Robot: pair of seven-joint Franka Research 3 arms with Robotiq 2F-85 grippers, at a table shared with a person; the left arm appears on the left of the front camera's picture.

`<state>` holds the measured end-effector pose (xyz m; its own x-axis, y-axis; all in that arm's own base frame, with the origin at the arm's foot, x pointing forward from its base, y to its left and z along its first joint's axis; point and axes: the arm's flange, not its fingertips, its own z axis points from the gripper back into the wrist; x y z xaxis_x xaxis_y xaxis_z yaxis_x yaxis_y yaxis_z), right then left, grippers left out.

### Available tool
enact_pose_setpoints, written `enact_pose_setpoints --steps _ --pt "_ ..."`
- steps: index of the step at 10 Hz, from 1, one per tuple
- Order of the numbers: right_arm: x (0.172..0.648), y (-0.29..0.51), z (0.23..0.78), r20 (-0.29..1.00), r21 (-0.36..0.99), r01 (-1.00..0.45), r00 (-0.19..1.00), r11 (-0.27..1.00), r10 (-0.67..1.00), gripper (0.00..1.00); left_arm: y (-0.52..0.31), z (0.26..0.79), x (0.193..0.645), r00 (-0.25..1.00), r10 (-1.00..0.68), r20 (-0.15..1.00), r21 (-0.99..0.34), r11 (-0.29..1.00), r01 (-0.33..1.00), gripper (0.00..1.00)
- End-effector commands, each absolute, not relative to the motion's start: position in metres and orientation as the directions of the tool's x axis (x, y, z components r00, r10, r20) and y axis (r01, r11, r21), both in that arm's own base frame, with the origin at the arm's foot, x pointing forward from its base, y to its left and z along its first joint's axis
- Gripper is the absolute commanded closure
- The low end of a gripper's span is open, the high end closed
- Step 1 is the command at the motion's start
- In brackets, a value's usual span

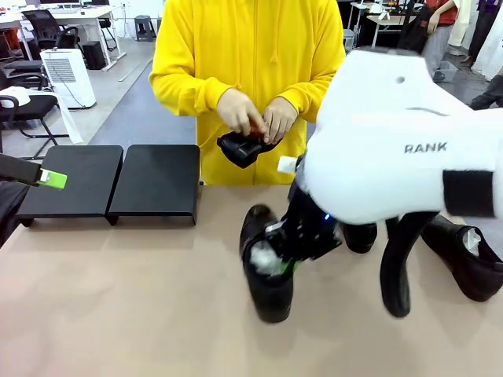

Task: Organize the shoes by placing them on the stand.
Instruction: Pick up one Shoe and place it in the middle of the table.

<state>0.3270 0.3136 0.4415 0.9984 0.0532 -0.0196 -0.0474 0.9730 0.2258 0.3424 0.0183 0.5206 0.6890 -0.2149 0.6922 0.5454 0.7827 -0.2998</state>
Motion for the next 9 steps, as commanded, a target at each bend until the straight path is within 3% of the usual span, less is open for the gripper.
enact_pose_setpoints --steps 1,7,9 --pt "0.324 0.331 0.419 -0.023 0.284 -0.012 1.000 0.959 0.019 1.00 0.019 0.521 0.343 0.677 -0.218 0.703 -0.303 0.770 0.561 0.00" --pt "0.332 0.370 0.363 -0.036 0.276 -0.066 0.996 0.959 0.079 0.98 0.019 0.521 0.343 0.677 -0.218 0.703 -0.303 0.770 0.561 0.00" --pt "0.335 0.376 0.348 -0.058 0.267 -0.073 0.994 0.961 0.092 0.73 0.019 0.521 0.343 0.677 -0.218 0.703 -0.303 0.770 0.561 0.00"
